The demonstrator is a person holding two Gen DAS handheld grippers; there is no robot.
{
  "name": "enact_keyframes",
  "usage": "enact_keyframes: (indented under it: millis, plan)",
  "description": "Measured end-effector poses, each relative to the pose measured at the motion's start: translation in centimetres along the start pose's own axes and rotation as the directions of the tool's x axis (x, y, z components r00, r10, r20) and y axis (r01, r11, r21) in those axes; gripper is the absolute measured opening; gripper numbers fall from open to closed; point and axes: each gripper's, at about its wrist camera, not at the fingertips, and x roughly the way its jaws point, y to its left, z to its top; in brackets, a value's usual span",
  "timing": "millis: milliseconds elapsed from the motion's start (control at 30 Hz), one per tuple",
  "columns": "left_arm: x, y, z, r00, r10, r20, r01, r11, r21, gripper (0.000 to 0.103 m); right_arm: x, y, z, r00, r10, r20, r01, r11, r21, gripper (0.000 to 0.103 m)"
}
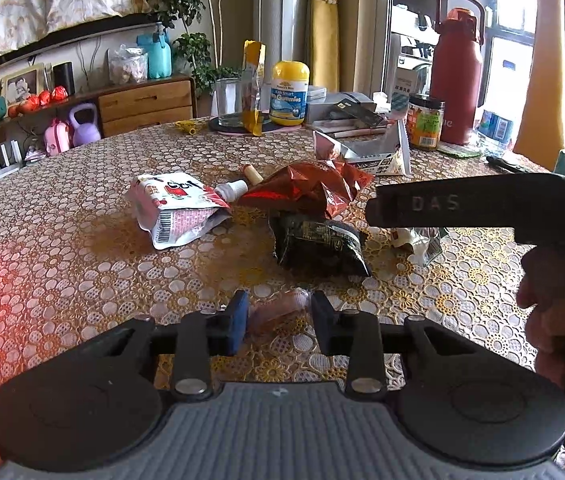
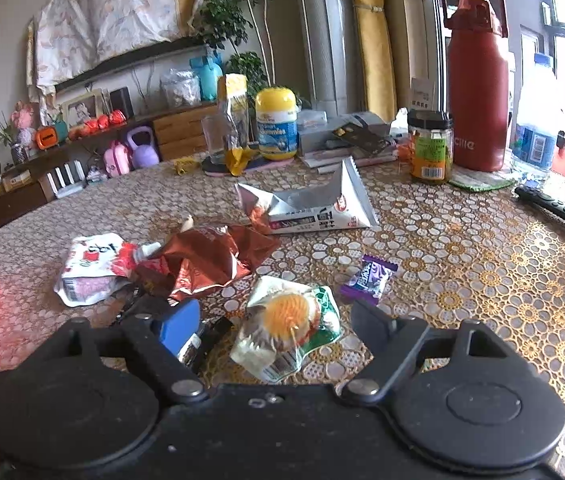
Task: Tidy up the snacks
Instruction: 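Grasp the small pink wrapped candy with the left tool while the right grasps the round wrapped pastry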
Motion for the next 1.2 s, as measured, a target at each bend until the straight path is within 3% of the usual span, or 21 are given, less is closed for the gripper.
enact_keyframes:
  millis: [167,300,433,733,1200]
  plan:
    - [-0.2,0.2,0.1,1.0,-0.009,0.003,0.009,1.0,-0.012,0.031,1.2,-0.2,0.0,1.0,-0.002,-0.025,0.003,1.0,0.025,0.077]
    - [-0.4,0.3,0.1,1.0,-0.012,0.004,0.012,1.0,-0.017,0.03,1.8,-0.5,-0.4,0.999,-0.012,-0.044,0.014,0.999,0.041,0.054]
    - [-0.8,0.3,0.1,1.0,-0.018,0.009,0.018,1.0,-0.021,0.029,1.4,-0.6,-0.7,1.0,-0.003,-0.03,0.005,0.999,0.051,0.05]
    - [-3.4,0.6,0.6,0.999,-0.008,0.042,0.01,1.0,-0.026,0.029,-1.1,-0.4,-1.1,1.0,0.025,-0.016,-0.024,0.996,0.083,0.049]
    - [-10.2,2.9,1.8,0.989,0.042,0.144,-0.033,0.997,-0.069,0.029,-7.2,3.2,0.2,0.994,0.087,0.065,-0.09,0.995,0.035,0.049]
